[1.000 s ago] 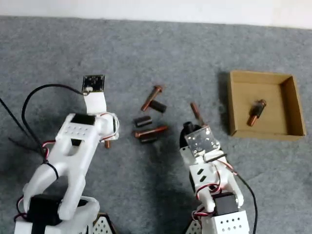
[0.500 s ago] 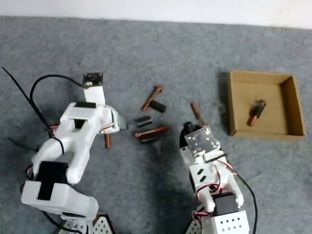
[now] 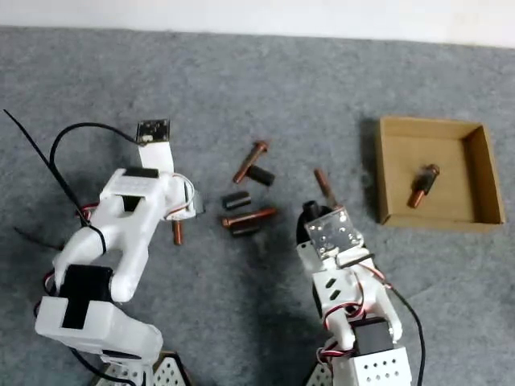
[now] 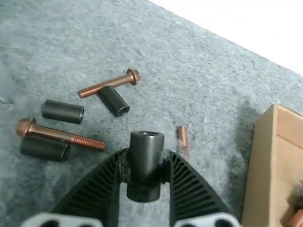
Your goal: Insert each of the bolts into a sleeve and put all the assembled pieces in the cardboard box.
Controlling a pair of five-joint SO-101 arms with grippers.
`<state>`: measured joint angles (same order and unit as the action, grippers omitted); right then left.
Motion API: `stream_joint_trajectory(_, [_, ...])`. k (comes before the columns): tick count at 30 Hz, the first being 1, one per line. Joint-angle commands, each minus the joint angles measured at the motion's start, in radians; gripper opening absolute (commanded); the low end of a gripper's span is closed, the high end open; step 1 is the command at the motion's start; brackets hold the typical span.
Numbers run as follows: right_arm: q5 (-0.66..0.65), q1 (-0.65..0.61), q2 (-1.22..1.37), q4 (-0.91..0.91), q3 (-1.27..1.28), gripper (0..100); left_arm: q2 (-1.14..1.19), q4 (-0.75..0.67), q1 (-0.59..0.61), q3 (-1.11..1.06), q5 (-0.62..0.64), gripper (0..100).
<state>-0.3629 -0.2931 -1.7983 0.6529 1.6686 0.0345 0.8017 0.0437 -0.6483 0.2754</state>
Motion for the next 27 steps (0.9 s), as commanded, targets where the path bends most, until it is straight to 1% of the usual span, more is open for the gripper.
stream_joint_trajectory(1, [-0.009,0.012,-0.005,-0.001,0.119,0.5,0.008,-0.034,0.016,0.042,0.023,3])
stream_joint_trajectory(2, [-0.009,0.012,-0.005,-0.001,0.119,0.5,0.024,-0.052,0.016,0.042,0.023,0])
stream_joint_trajectory(4, [-0.009,0.012,-0.005,-0.001,0.119,0.5,0.051,-0.071,0.016,0.044,0.023,2])
stream_joint_trajectory(6, [-0.009,0.012,-0.005,-0.001,0.119,0.5,0.054,-0.068,0.013,0.044,0.023,0])
stream_joint_trajectory(9, [-0.009,0.007,-0.005,-0.001,0.114,0.5,-0.070,-0.034,0.005,0.022,0.029,0])
stream_joint_trajectory(11, [-0.009,0.005,-0.005,-0.001,0.116,0.5,-0.222,-0.025,-0.001,-0.081,0.029,0])
stream_joint_trajectory(12, [-0.009,0.005,-0.005,-0.001,0.114,0.5,-0.306,-0.069,-0.004,-0.151,0.029,0])
stream_joint_trajectory(17, [-0.009,-0.018,-0.005,-0.001,0.114,0.5,-0.791,-0.437,-0.059,-0.613,0.021,0])
stream_joint_trajectory(21, [-0.009,-0.145,-0.005,-0.002,0.120,0.5,-1.193,-0.703,-0.110,-0.946,0.021,0])
stream_joint_trajectory(23, [-0.011,-0.206,-0.005,-0.004,0.122,0.5,-1.379,-0.789,-0.124,-1.064,0.023,0])
stream_joint_trajectory(24, [-0.011,-0.231,-0.005,-0.004,0.122,0.5,-1.452,-0.784,-0.127,-1.059,0.028,0])
stream_joint_trajectory(27, [-0.014,-0.297,-0.005,-0.012,0.122,0.5,-1.632,-0.624,-0.139,-1.056,0.034,0])
